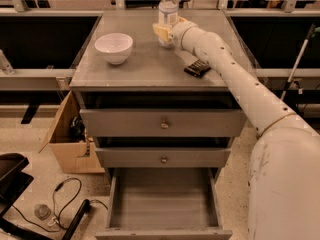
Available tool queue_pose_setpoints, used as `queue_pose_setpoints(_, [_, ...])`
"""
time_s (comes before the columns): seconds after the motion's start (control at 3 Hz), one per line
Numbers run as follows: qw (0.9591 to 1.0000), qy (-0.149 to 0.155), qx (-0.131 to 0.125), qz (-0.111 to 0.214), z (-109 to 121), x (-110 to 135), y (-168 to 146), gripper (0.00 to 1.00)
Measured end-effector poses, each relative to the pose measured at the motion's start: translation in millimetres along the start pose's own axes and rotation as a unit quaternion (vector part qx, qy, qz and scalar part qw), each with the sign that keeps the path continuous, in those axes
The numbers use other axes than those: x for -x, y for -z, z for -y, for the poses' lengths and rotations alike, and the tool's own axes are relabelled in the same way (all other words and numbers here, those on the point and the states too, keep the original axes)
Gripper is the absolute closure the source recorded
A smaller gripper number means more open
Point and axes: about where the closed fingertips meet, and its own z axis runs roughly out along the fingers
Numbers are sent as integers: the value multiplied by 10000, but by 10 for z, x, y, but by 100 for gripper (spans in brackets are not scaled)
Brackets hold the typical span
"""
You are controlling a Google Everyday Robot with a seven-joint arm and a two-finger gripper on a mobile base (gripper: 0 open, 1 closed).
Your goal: Pick blue plastic bottle from bottom drawer and place on counter
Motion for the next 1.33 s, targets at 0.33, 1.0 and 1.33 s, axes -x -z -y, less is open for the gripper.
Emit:
queue_pose_setpoints(0.33, [10000, -3, 16, 4, -8, 22, 3, 0])
queue_pose_setpoints(1.0, [9999, 144, -59, -58, 42, 388, 254, 0])
queue_pose_setpoints(1.33, [9973, 431, -161, -576, 55, 729, 751, 0])
